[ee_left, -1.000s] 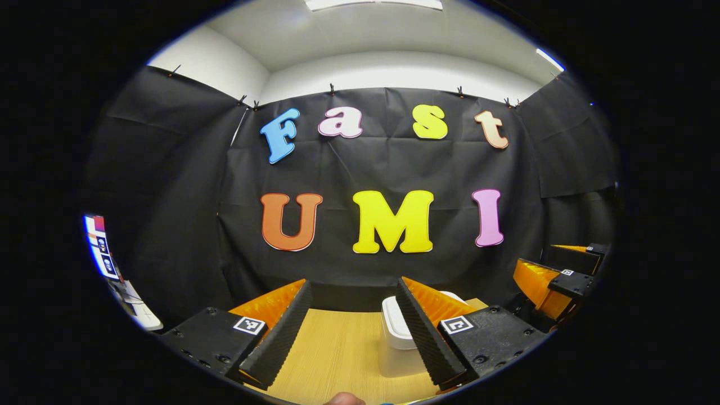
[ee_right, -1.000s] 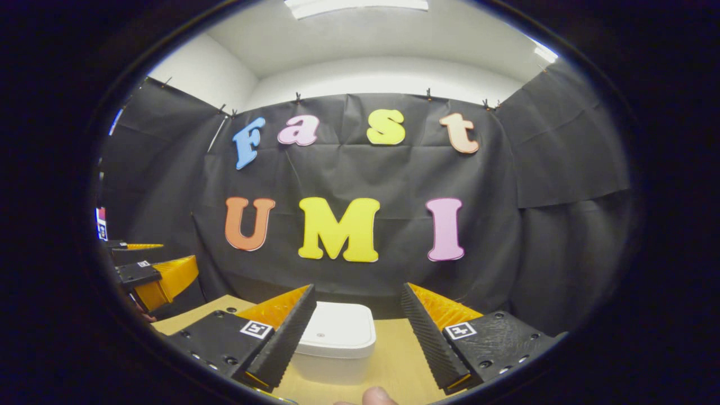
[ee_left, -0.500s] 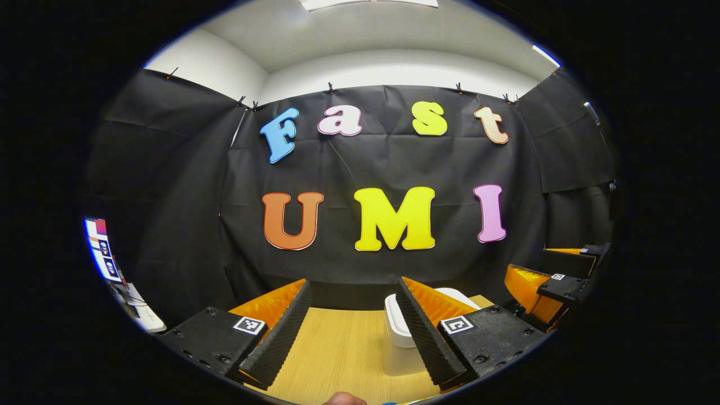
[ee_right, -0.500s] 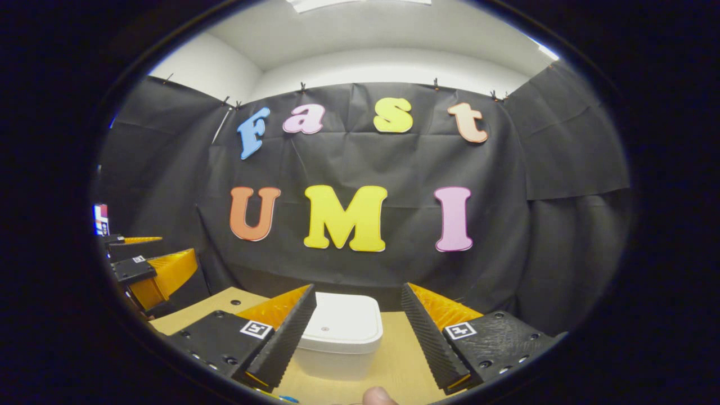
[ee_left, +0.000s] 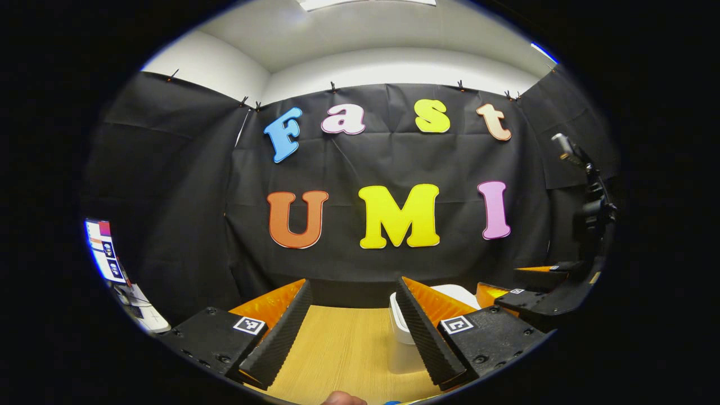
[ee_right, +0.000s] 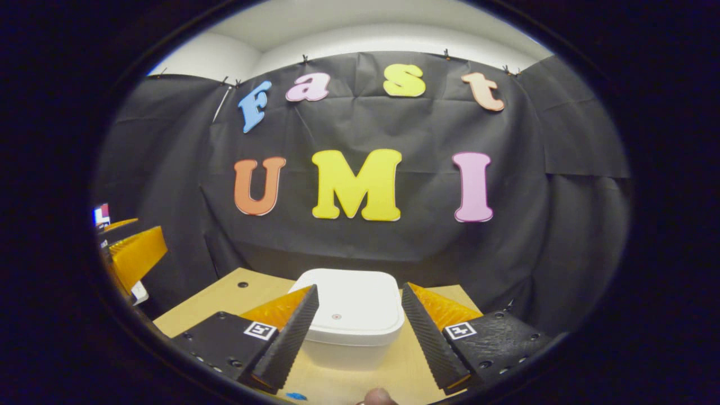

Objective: Press the lid of the desktop garbage bin to open it, pick up the crumpled paper on the desktop and throw it into the bin, then pick up the pop can on the desktop and drop it into the bin, and finally close the garbage bin lid.

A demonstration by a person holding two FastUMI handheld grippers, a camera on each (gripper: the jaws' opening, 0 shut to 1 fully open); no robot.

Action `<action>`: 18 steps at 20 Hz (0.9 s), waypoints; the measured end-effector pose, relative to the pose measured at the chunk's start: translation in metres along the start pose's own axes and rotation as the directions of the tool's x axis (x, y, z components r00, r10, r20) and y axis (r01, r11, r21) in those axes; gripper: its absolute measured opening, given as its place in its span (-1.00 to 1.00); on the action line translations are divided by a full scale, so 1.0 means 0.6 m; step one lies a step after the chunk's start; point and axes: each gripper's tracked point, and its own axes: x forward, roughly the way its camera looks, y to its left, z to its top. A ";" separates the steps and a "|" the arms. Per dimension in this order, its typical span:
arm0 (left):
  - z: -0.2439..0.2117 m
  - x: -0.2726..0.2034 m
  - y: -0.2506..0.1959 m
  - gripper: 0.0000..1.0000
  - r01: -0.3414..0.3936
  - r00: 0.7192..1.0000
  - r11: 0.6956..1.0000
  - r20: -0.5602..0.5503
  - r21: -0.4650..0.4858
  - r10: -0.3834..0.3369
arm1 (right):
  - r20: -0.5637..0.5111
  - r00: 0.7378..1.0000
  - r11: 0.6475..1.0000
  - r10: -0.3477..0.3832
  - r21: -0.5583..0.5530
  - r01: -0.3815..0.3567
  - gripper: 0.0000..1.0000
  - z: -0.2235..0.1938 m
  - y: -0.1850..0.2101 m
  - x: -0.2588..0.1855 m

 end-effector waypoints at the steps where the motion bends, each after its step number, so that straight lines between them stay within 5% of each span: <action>1: 0.002 0.000 0.000 0.94 -0.003 1.000 1.000 0.002 0.003 0.003 | -0.024 1.000 1.000 0.002 0.001 -0.002 0.74 -0.010 0.000 0.011; 5: -0.001 -0.002 0.014 0.94 -0.027 1.000 0.999 0.000 0.016 0.027 | -0.110 0.994 1.000 0.010 0.002 -0.010 0.31 -0.051 0.004 0.051; 9: -0.007 -0.008 0.025 0.95 -0.058 0.998 0.998 -0.009 0.025 0.059 | -0.149 0.989 1.000 0.021 -0.008 -0.022 -0.46 -0.066 0.006 0.086; 11: -0.006 -0.007 0.030 0.94 -0.076 0.997 0.997 -0.009 0.034 0.076 | -0.165 0.986 1.000 0.022 -0.007 -0.023 -0.51 -0.070 0.008 0.093; 12: -0.007 -0.008 0.033 0.94 -0.083 0.996 0.996 -0.010 0.038 0.084 | -0.186 0.982 0.999 0.043 0.016 -0.041 -0.98 -0.084 0.013 0.107; 18: -0.014 -0.011 0.044 0.94 -0.115 0.993 0.992 -0.023 0.052 0.117 | -0.266 0.960 0.996 0.087 0.041 -0.078 -0.96 -0.125 0.026 0.127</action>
